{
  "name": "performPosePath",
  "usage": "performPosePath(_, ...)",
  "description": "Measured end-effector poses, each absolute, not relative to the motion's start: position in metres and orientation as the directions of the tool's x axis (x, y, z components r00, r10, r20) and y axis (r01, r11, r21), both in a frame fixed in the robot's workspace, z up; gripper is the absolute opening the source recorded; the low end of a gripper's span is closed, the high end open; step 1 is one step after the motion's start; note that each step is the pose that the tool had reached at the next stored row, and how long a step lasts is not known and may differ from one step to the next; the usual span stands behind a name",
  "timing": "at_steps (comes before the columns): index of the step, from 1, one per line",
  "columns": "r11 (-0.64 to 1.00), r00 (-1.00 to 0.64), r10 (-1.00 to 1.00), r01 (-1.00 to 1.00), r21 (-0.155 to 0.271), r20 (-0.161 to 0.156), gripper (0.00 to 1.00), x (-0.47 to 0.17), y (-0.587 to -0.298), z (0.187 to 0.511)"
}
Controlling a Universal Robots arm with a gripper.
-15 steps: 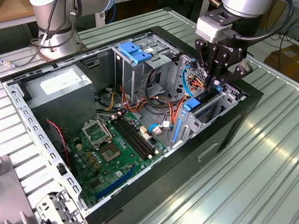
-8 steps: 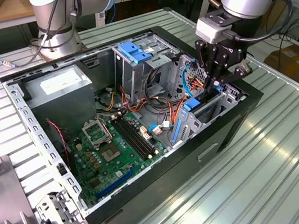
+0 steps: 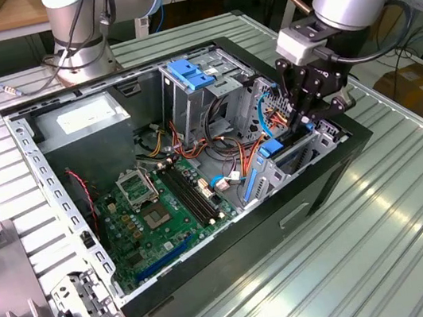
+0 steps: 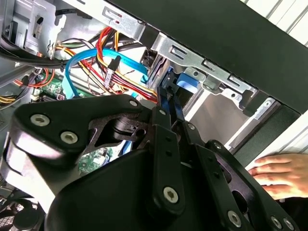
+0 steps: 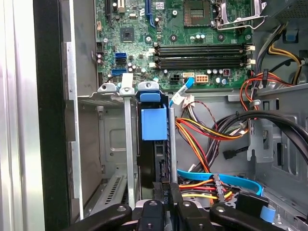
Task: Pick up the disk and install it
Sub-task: 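Insert the first disk wire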
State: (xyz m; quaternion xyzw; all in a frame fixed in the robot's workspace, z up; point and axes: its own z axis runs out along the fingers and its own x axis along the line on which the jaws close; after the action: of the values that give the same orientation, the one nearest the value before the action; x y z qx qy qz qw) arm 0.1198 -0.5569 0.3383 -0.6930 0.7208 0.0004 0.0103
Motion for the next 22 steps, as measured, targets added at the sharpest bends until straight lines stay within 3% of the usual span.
performPosePath(6,0.040,-0.040,-0.999,-0.999,-0.014,-0.017,0.17,0.120,-0.557,0.337)
performPosePath(8,0.040,-0.040,-0.999,-0.999,-0.014,-0.017,0.18,0.120,-0.557,0.338)
performPosePath(9,0.040,-0.040,-0.999,-0.999,-0.014,-0.017,0.25,0.120,-0.557,0.340)
performPosePath(14,0.040,-0.040,-0.999,-0.999,-0.014,-0.017,0.25,0.120,-0.557,0.349)
performPosePath(15,0.040,-0.040,-0.999,-0.999,-0.014,-0.017,0.23,0.120,-0.557,0.349)
performPosePath(16,0.040,-0.040,-0.999,-0.999,-0.014,-0.017,0.11,0.120,-0.557,0.349)
performPosePath(22,0.040,-0.040,-0.999,-0.999,-0.014,-0.017,0.11,0.120,-0.557,0.350)
